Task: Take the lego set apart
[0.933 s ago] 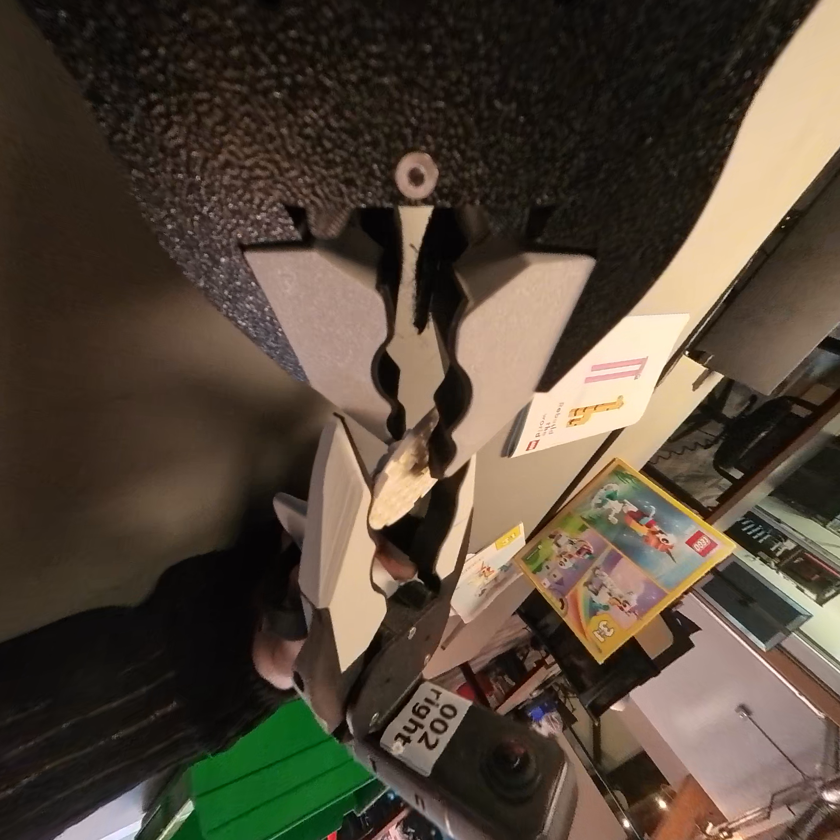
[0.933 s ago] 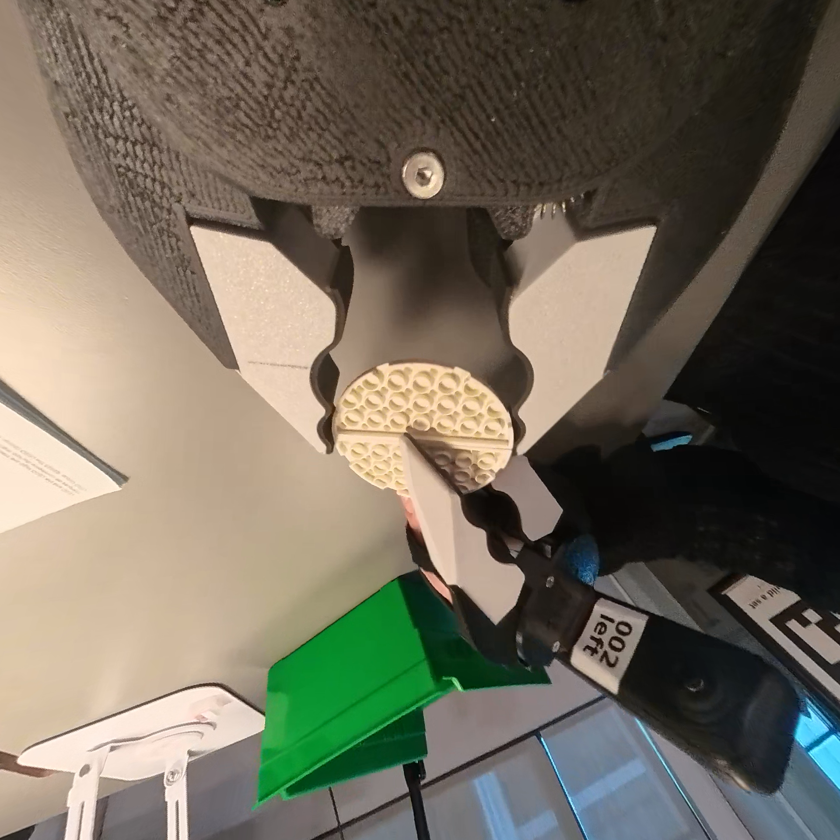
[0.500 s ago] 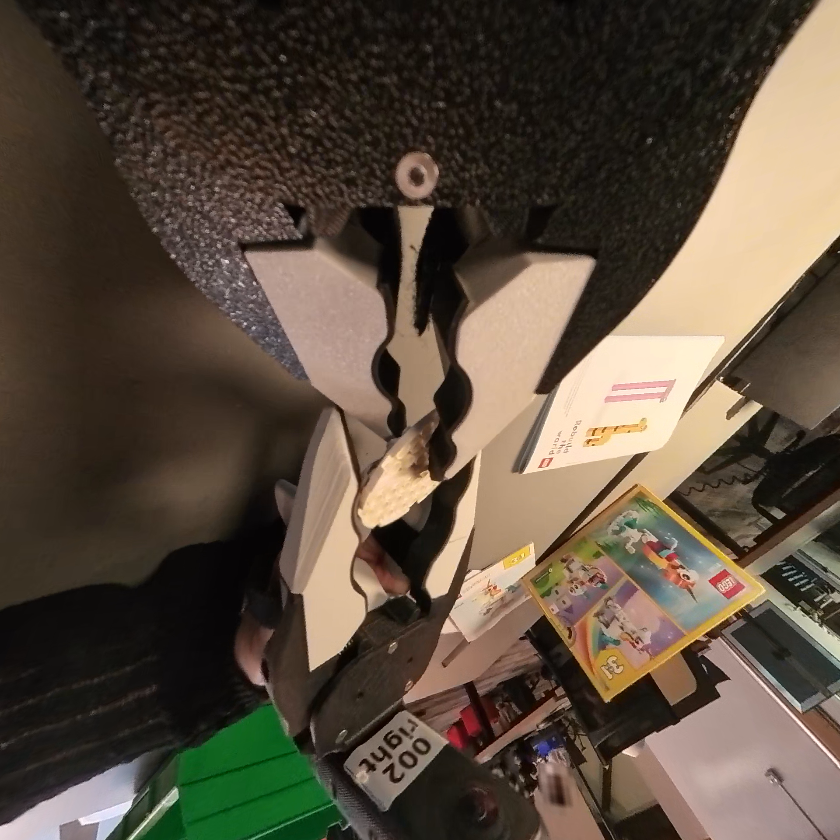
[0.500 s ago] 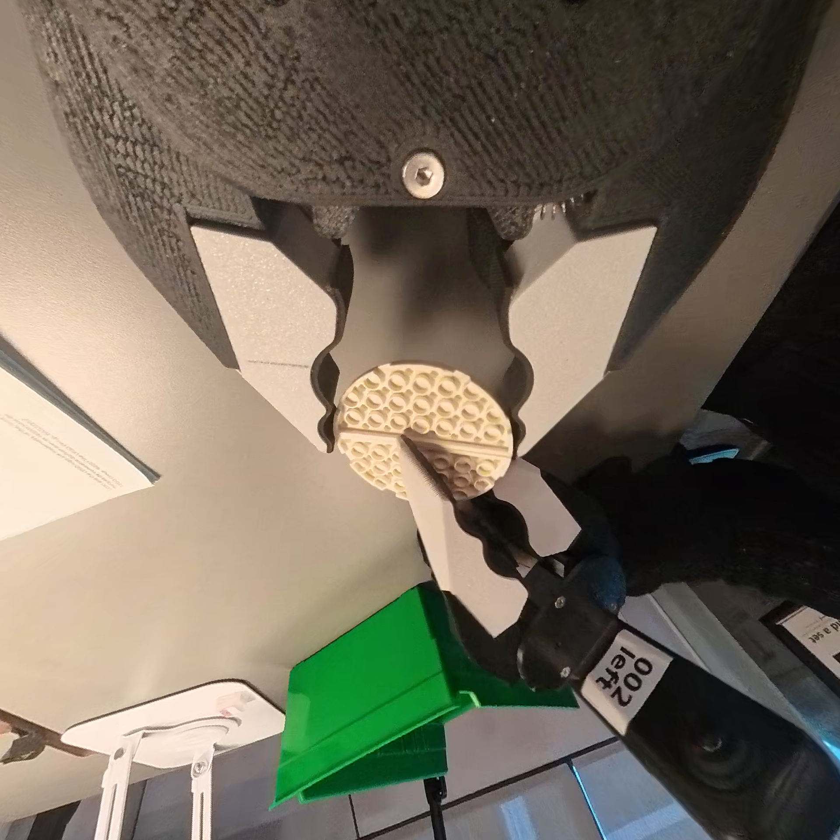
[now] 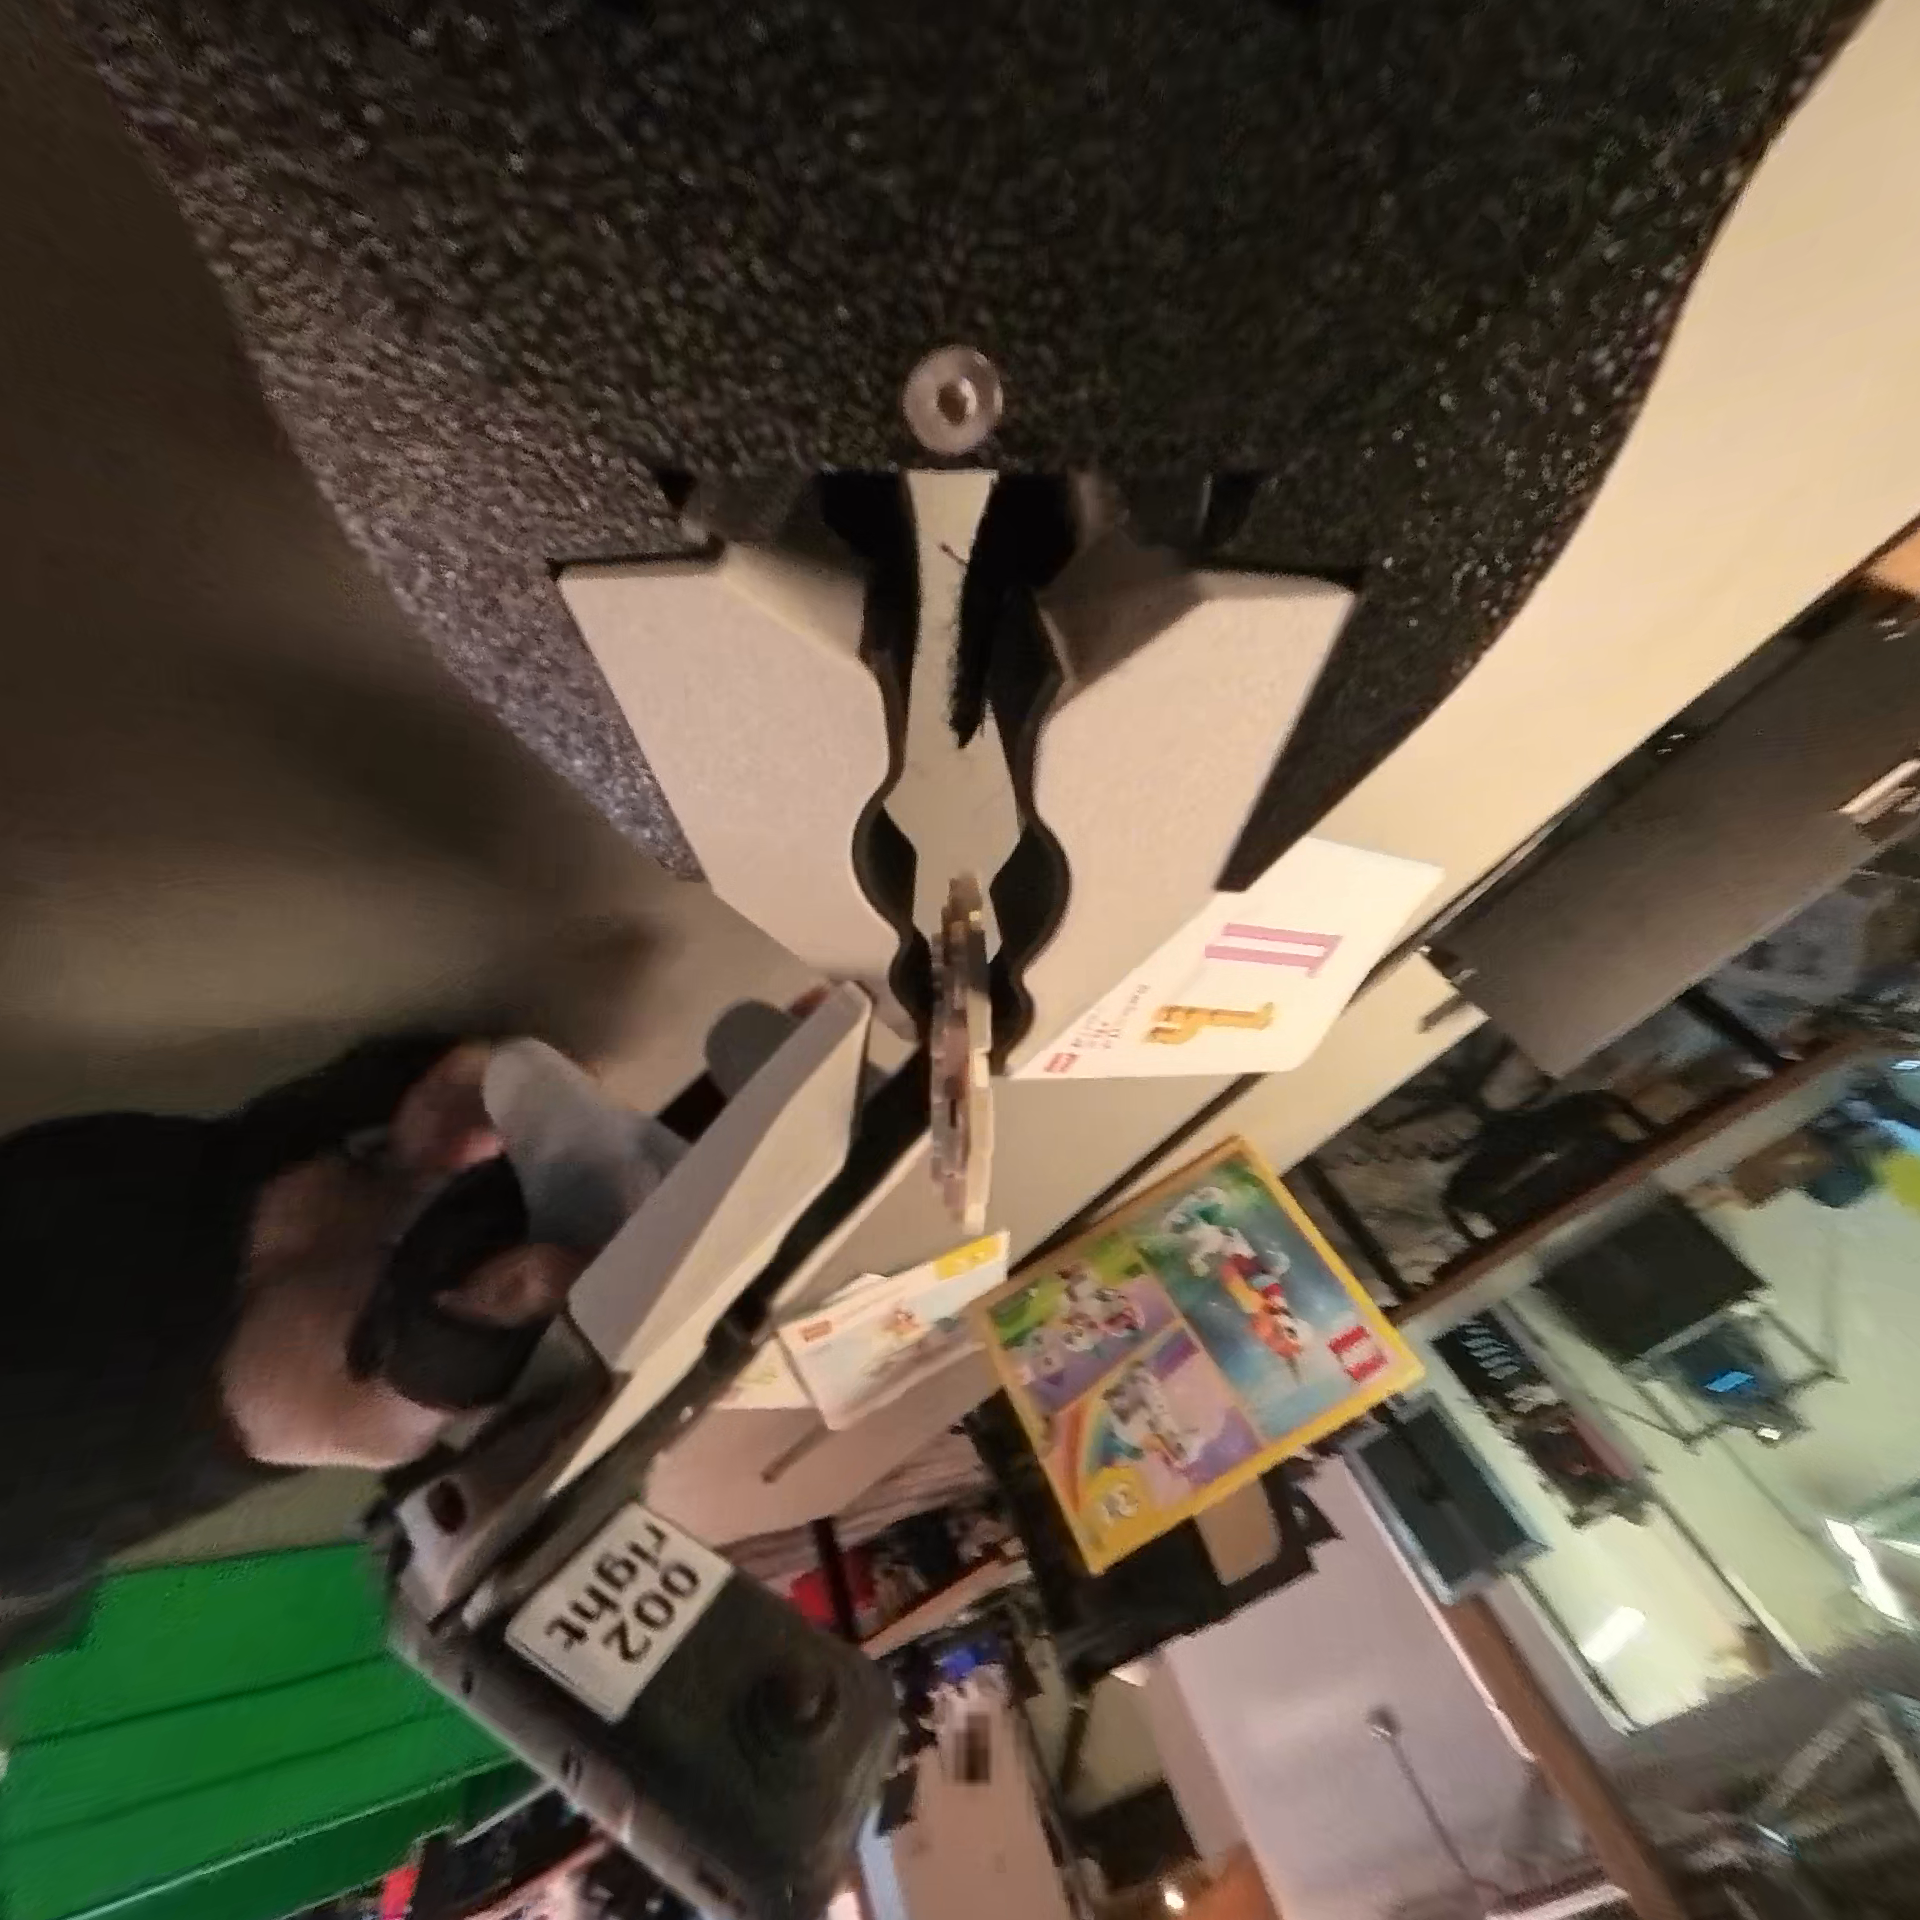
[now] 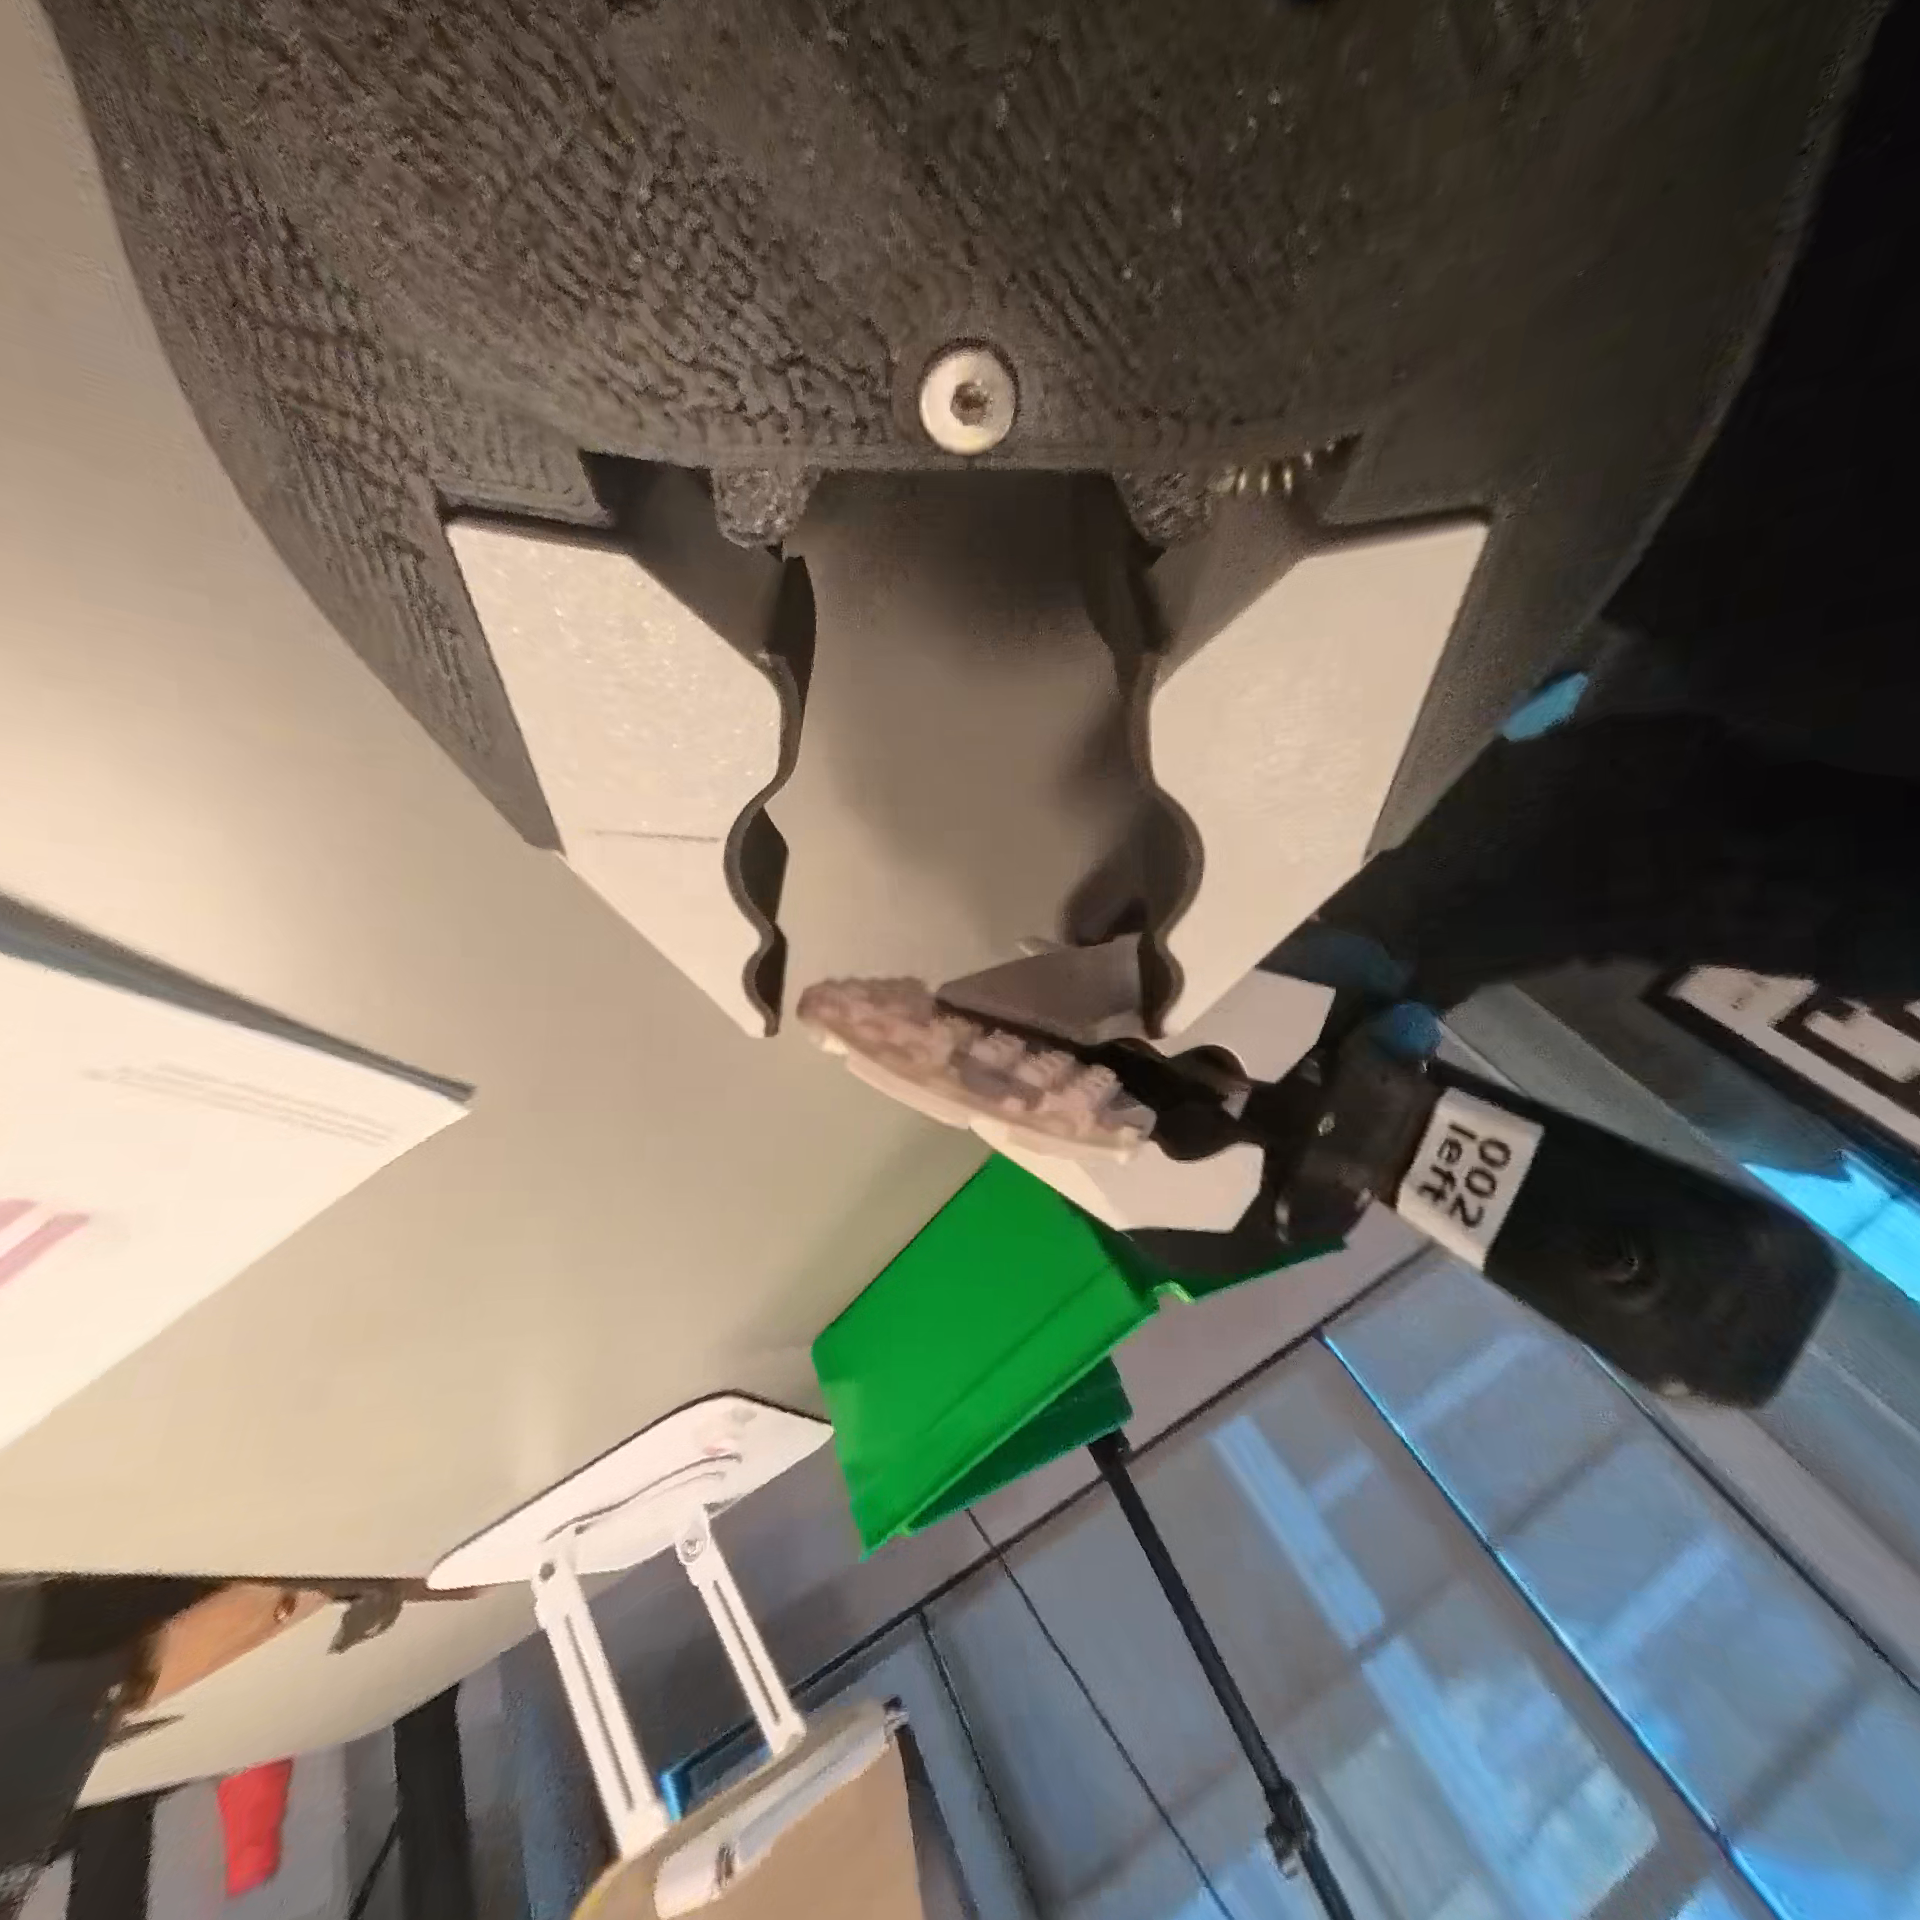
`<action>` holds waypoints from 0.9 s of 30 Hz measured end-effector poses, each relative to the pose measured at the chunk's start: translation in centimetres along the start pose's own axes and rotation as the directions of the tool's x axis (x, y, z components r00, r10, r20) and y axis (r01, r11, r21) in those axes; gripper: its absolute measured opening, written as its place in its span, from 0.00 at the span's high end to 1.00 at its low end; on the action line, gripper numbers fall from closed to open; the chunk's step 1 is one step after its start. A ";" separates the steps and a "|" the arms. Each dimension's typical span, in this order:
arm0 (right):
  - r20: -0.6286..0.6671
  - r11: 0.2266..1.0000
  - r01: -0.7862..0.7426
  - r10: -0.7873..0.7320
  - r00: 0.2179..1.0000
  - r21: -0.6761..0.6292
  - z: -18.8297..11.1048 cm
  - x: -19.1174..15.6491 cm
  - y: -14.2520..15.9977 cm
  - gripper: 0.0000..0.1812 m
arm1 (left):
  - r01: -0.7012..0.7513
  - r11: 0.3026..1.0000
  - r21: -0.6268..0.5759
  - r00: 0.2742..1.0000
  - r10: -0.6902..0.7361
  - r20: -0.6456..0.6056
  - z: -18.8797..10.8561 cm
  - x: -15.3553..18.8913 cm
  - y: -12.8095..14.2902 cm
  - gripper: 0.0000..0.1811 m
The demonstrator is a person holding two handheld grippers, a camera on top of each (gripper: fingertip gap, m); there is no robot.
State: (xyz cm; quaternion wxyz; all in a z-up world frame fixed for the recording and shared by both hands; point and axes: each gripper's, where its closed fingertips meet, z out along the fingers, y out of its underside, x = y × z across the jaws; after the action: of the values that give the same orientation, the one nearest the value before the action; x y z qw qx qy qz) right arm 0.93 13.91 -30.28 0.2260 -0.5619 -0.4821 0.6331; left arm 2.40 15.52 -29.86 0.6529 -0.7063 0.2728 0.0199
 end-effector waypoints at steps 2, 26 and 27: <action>0.015 0.997 -0.063 0.063 0.998 0.054 0.5 -0.4 -0.5 0.61 | -0.019 1.000 0.014 0.999 0.018 0.051 0.0 -0.5 -0.4 0.96; 0.184 0.921 -0.266 0.219 0.958 0.284 0.9 -1.7 -3.2 0.60 | -0.163 0.983 0.082 0.962 0.140 0.234 -0.1 -1.3 -2.6 0.96; 0.192 0.917 -0.274 0.225 0.955 0.290 0.8 -1.7 -3.3 0.60 | -0.175 0.982 0.073 0.960 0.154 0.234 -0.1 -1.3 -2.6 0.96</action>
State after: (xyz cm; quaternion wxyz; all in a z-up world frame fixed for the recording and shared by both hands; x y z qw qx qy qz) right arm -0.24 13.61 -26.67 0.1914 -0.5252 -0.3157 0.7667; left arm 2.34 15.92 -26.99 0.7079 -0.6432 0.2548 0.1422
